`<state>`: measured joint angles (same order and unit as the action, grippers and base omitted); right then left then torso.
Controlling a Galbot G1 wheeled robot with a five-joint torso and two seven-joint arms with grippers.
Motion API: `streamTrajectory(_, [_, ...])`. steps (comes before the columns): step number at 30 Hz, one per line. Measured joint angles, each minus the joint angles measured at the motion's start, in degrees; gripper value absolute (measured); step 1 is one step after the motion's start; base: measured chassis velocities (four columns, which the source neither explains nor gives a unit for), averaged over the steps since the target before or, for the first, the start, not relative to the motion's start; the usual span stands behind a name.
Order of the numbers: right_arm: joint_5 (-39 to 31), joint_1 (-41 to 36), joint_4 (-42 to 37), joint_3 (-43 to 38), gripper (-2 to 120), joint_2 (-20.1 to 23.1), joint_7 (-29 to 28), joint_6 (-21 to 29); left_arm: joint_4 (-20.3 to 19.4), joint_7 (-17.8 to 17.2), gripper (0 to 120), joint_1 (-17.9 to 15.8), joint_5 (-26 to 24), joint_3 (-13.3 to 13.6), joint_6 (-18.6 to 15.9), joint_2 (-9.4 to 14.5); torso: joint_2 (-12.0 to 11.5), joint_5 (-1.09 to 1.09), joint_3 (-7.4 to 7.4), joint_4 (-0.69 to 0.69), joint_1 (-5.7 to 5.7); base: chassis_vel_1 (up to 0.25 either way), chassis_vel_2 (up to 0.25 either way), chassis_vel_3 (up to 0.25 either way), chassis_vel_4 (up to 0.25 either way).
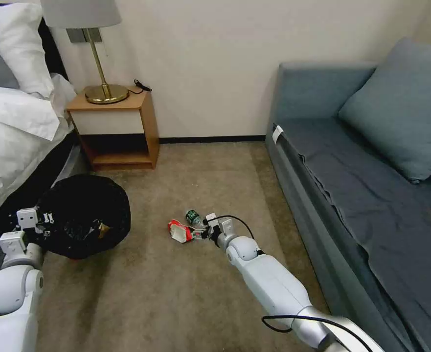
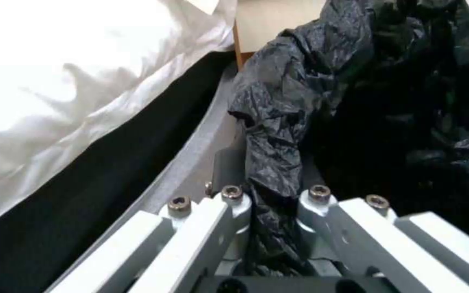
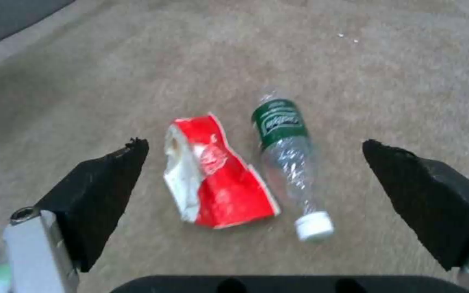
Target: Pick up the trash bin, then pick up the garbage on the floor and place it into the trash bin.
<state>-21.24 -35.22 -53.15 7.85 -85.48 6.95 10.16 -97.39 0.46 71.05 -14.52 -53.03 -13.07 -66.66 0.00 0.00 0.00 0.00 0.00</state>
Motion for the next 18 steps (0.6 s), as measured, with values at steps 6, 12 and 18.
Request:
streamTrajectory(6, [0.02, 0.22, -0.5, 0.38, 100, 0.65, 0.04, 0.04, 0.02, 0.0, 4, 0.37, 0.45, -0.16, 0.0, 0.04, 0.0, 0.0, 0.0, -0.01, 0.0, -0.115, 0.101, 0.104, -0.102])
streamTrajectory(12, [-0.51, 0.34, -2.81, 3.03, 100, 2.95, 0.04, 0.78, 0.05, 0.01, 4, 1.37, 1.16, -0.3, -0.1, 0.12, 0.0, 0.0, 0.0, 0.0, 0.0, -0.111, 0.112, 0.118, -0.111])
streamTrajectory(18, [-0.58, 0.09, -5.86, 5.17, 100, 4.71, 0.03, 1.3, -0.02, 0.02, 4, 2.46, 1.76, -0.31, -0.11, -0.46, 0.0, 0.0, 0.0, -0.01, 0.0, -0.106, 0.117, 0.112, -0.124])
